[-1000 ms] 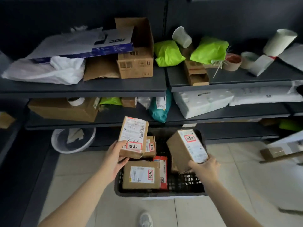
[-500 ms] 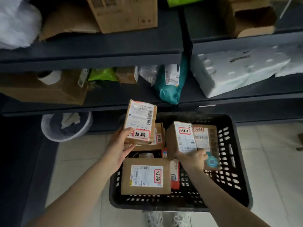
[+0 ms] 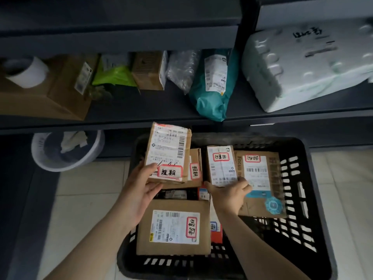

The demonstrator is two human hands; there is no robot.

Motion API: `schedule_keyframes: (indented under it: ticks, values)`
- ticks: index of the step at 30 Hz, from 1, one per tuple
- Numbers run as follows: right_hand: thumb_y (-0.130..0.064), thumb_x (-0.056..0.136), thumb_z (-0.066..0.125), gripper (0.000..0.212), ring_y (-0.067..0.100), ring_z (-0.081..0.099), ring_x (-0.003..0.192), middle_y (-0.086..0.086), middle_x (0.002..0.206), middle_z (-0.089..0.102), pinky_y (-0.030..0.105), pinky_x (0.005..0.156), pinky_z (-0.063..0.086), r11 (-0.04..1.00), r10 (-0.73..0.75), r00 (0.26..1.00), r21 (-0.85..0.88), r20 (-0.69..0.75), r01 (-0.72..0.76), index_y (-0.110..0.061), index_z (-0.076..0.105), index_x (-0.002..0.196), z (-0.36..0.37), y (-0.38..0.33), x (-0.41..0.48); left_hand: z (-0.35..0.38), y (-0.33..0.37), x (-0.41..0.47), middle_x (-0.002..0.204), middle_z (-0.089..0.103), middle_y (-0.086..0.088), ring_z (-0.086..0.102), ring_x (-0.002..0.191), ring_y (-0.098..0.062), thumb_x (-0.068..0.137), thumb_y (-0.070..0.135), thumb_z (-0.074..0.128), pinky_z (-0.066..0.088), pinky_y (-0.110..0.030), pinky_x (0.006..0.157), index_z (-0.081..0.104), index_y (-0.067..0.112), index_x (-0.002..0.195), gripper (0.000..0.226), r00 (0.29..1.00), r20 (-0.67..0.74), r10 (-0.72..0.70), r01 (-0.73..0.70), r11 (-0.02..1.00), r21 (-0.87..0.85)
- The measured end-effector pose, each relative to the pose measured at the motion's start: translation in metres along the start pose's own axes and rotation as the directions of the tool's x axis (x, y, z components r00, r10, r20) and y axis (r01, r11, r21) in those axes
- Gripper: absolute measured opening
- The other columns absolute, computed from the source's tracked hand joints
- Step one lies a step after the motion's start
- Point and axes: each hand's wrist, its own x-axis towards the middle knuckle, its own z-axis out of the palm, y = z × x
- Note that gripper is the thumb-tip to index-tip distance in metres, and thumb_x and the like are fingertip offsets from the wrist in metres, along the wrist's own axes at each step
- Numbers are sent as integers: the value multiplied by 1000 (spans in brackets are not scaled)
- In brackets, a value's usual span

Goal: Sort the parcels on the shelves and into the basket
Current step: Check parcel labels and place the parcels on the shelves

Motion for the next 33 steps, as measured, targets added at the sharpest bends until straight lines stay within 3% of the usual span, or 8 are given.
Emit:
schedule_keyframes:
  ticks: [5, 9, 14, 18, 23, 30, 33]
  values:
    - [-30, 60, 88, 88, 32, 49, 114, 16, 129, 40, 42, 91, 46, 1000, -24, 999, 7, -26, 24, -4, 34, 124, 14, 6, -1, -4, -4, 4, 102, 72, -1, 64, 106, -18, 74, 31, 60, 45, -32, 97, 56, 21, 117, 44, 1000, 25, 17, -17, 1000, 7]
    - [-30, 65, 85, 81, 31, 46, 121, 13, 130, 42, 44, 97, 46, 999, -23, 999, -44, 32, 24, -6, 34, 124, 11, 6, 5, -5, -10, 3, 101, 73, 0, 64, 106, -19, 89, 24, 54, 45, -32, 97, 57, 23, 115, 27, 1000, 21, 0, 0, 1000, 28]
    - [-33, 71, 80, 82, 31, 43, 125, 12, 135, 39, 48, 102, 42, 995, -42, 992, -82, 117, 52, -5, 35, 134, -6, 6, 8, 1, -14, -5, 97, 73, 0, 63, 106, -19, 88, 24, 56, 46, -33, 96, 58, 23, 112, 24, 1000, 17, -24, 23, 999, 42]
    - [-28, 82, 72, 69, 28, 45, 122, 11, 136, 38, 38, 100, 41, 995, -80, 984, -53, 162, 90, -7, 35, 137, -30, 9, 4, 9, -15, -12, 94, 74, 0, 64, 103, -18, 90, 23, 55, 45, -34, 97, 58, 22, 112, 22, 998, 37, -41, 38, 997, 70]
    - [-30, 88, 64, 58, 23, 43, 125, 8, 136, 44, 34, 103, 35, 983, -173, 970, -24, 172, 180, -12, 39, 138, -71, 15, -2, 28, -15, -25, 87, 74, 4, 64, 98, -15, 90, 20, 56, 46, -32, 93, 59, 25, 106, 18, 996, 81, -32, 18, 987, 162]
    - [-33, 87, 64, 59, 17, 47, 126, -3, 141, 45, 43, 101, 45, 955, -217, 954, 246, 206, 164, -21, 40, 139, -121, 26, 3, 51, -19, -32, 106, 71, 2, 63, 105, -14, 87, 21, 61, 47, -33, 96, 56, 36, 113, 30, 979, 200, -32, -38, 940, 339]
    - [-36, 80, 72, 72, 15, 45, 128, -8, 141, 45, 48, 102, 44, 928, -291, 912, 317, 289, 196, -29, 36, 142, -144, 36, -2, 64, -27, -34, 104, 71, 4, 64, 103, -14, 88, 22, 62, 47, -35, 96, 55, 37, 116, 33, 972, 224, -70, -35, 900, 435]
